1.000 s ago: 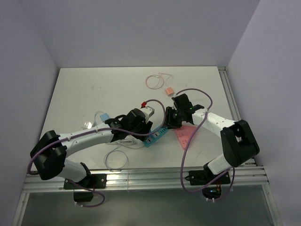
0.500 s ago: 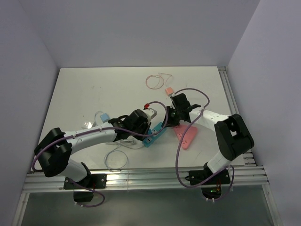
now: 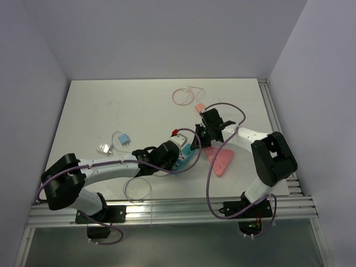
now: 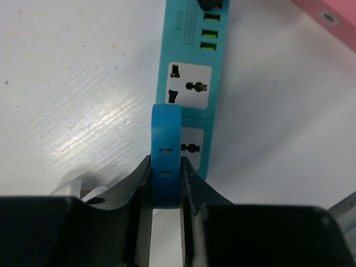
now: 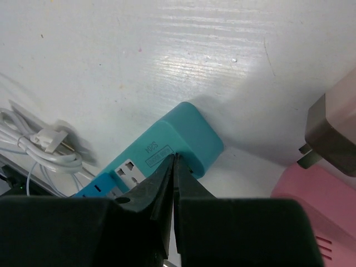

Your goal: Insert the plug

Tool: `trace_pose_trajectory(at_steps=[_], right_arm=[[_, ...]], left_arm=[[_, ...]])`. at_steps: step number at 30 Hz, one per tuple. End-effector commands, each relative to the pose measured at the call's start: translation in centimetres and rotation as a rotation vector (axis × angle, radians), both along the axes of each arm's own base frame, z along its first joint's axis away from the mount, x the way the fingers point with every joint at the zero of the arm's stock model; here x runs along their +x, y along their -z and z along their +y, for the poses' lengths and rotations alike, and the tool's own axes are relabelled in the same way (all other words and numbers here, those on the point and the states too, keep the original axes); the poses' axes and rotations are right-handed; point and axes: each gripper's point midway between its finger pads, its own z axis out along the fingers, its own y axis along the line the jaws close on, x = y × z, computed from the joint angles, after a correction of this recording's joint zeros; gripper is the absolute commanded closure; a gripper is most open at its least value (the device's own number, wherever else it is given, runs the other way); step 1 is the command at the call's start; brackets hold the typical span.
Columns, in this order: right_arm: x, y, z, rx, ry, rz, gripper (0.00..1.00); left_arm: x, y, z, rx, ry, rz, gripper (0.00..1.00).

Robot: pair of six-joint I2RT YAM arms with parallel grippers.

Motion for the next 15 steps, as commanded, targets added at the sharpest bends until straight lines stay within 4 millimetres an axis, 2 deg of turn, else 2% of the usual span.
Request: trace_pose_trajectory(at_steps=[1,4,6,8,10,12,13,15], right_arm=[[-1.2,2.1,-0.8,-0.082,-0.023,0.053,0.92],[-1.3,1.9,-0.8,-0.088,-0.027,0.049,0.92],[-1.3,1.8,-0.9,-0.091,-0.028,0.045,0.92],[-1.5,1.9,-1.0,-0.093,-0.033,0.048,0.92],[-1.4,1.5,-0.8,-0.08,-0.035,0.039,0.92],[-1.1,1.1,-0.4,-0.062,-0.037,0.025,0.92],[-1.1,0.7,-0.1,-0.041,-0.046,0.02,0.91],[-0.8,0.2,0.3,-0.027,-0.049,0.012,0.9]], left_arm=[[-1.5,4.6,2.7,0.1,-0.132,0.1,1.0],[-3.0,6.7,2.9,0.092,-0.169,0.153,1.0],[-3.0,7.0,2.9,0.078,-0.187,0.163,1.0],[-2.9,6.9,3.0,0.082,-0.192,0.154,1.0],[-2.3,5.5,3.1,0.074,-0.223,0.106,0.97],[-2.1,4.0,3.4,0.051,-0.248,0.084,0.8],[-1.7,3.3,3.6,0.042,-0.264,0.064,0.6],[-1.5,1.8,3.4,0.001,-0.266,0.044,0.45]])
